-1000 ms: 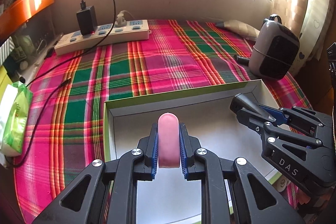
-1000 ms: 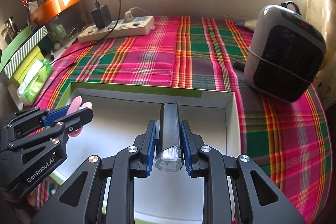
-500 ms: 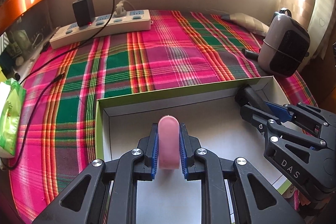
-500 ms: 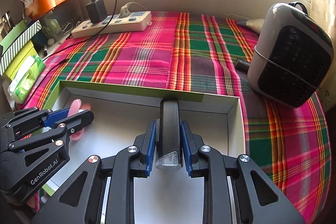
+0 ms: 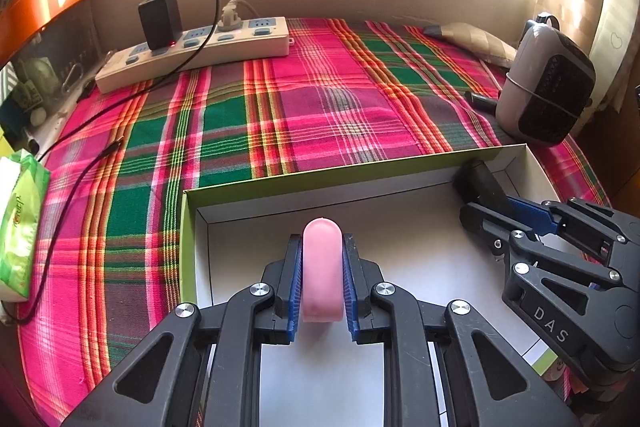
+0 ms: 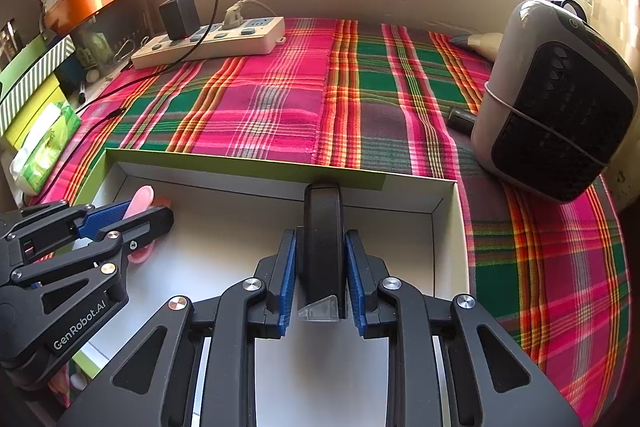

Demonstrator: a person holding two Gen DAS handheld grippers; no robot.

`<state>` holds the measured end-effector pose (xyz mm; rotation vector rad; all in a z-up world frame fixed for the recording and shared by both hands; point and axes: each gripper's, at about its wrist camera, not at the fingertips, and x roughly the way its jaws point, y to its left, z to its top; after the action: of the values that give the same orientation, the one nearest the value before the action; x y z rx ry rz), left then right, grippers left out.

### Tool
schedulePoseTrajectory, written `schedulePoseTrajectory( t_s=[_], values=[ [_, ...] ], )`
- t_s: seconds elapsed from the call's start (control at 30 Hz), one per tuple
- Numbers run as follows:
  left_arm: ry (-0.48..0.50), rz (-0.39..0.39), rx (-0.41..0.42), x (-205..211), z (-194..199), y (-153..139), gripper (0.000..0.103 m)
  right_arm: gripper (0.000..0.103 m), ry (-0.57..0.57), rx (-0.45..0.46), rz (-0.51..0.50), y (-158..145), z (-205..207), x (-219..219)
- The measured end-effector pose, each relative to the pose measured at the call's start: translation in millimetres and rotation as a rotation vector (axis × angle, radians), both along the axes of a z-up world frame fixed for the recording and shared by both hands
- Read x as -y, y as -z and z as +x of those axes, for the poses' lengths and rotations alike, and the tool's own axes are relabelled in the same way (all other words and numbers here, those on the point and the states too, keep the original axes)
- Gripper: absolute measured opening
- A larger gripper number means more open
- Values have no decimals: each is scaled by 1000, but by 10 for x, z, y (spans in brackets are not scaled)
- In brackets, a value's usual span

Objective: Organize objects
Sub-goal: 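Carry the pink clip with the left tool while the right tool carries the flashlight into the box, then open the left tool on the pink clip while the right tool releases the flashlight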

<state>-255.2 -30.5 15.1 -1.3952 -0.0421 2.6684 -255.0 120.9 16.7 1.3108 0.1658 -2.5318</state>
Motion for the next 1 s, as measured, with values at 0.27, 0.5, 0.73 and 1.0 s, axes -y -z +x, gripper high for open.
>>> schedulePoseTrajectory(
  t_s=[0.27,0.5,0.73,1.0],
  values=[
    [13,-6,-2,-27,15,-3,26,34,3,-4,-1,-2,2,-1],
    [-4,-10,-11,-16,72,-38,37,38,6,-14,-2,-51,41,-19],
    [-23,-1,-19,48,195,-90,38,38,11,-29,-4,-104,138,-30],
    [-28,4,-58,90,421,-213,38,38,18,-51,-14,-192,325,-62]
  ],
)
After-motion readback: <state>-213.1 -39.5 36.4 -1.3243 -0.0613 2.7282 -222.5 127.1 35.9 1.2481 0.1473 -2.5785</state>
